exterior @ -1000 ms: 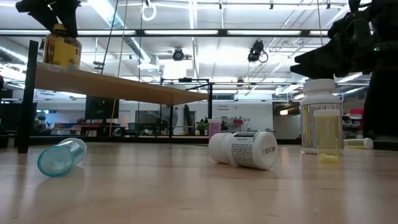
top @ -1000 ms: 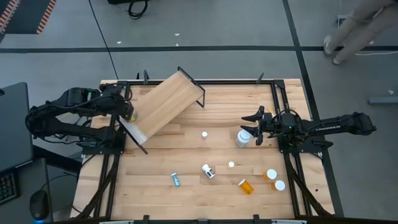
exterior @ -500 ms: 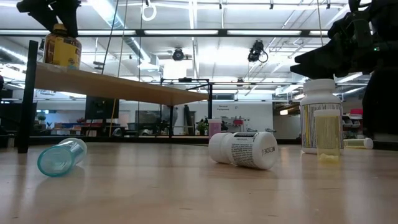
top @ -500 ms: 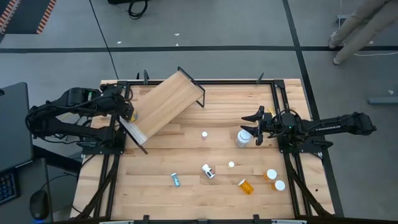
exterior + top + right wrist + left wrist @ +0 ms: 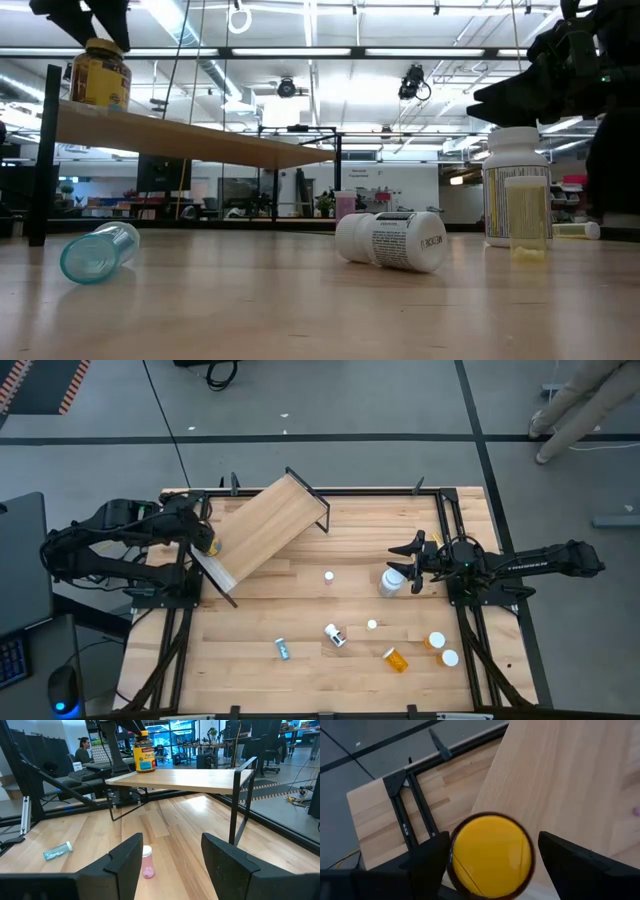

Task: Pick and place medicine bottles onto shelf by color
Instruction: Put the large yellow pill bottle on the shelf, then put the large white pill bottle on the shelf

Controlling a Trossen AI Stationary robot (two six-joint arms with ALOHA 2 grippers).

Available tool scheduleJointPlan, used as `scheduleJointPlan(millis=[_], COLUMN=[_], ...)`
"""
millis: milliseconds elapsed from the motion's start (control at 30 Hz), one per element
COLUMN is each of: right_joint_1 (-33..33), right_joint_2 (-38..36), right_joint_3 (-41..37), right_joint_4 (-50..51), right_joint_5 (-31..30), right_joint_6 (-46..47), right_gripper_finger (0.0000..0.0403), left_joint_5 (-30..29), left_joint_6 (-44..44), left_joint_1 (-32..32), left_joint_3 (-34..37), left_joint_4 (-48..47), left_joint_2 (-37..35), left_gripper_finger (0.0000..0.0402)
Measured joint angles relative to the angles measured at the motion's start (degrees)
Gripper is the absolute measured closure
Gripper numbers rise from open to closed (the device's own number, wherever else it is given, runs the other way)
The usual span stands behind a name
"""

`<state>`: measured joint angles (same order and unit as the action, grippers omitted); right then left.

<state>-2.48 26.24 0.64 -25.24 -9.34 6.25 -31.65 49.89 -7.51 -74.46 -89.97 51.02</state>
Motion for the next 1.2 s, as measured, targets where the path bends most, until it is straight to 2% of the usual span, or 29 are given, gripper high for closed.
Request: scheduleJointPlan(millis=[233, 533, 700, 867, 1000, 1133, 1200], right_joint_1=[0.0, 0.0, 0.0, 0.2, 0.8, 1.5, 1.9], right_joint_2=[0.0, 0.0, 0.0, 0.1, 1.3, 3.4, 4.5], right_joint_3=[0.0, 0.0, 0.0, 0.0, 0.0, 0.0, 0.0], right_joint_4=[0.0, 0.0, 0.0, 0.3, 0.8, 1.9, 2.6], right_joint_5=[0.0, 0.0, 0.0, 1.7, 2.9, -1.4, -2.8], right_joint_6=[0.0, 0.0, 0.0, 1.4, 1.5, 0.4, -0.3], right_gripper_finger=[0.0192, 0.0192, 0.0192, 0.0192, 0.0192, 0.0192, 0.0191], left_joint_5=[-2.2, -2.5, -2.2, -2.3, -6.4, -12.7, -17.3], left_joint_6=[-3.4, -16.9, -22.4, -24.8, -26.2, -28.7, -31.3], left_joint_1=[0.0, 0.8, 4.9, 12.0, 16.9, 21.4, 23.7], left_joint_3=[-4.4, -6.6, -6.6, -6.6, -6.6, -6.1, -3.7], left_joint_4=[3.0, 22.4, 33.1, 37.4, 38.8, 42.7, 46.9], left_joint_2=[0.0, 0.0, 0.7, 3.8, 7.6, 11.6, 12.8], left_gripper_finger=[0.0088, 0.0088, 0.0088, 0.0088, 0.0088, 0.0088, 0.0088])
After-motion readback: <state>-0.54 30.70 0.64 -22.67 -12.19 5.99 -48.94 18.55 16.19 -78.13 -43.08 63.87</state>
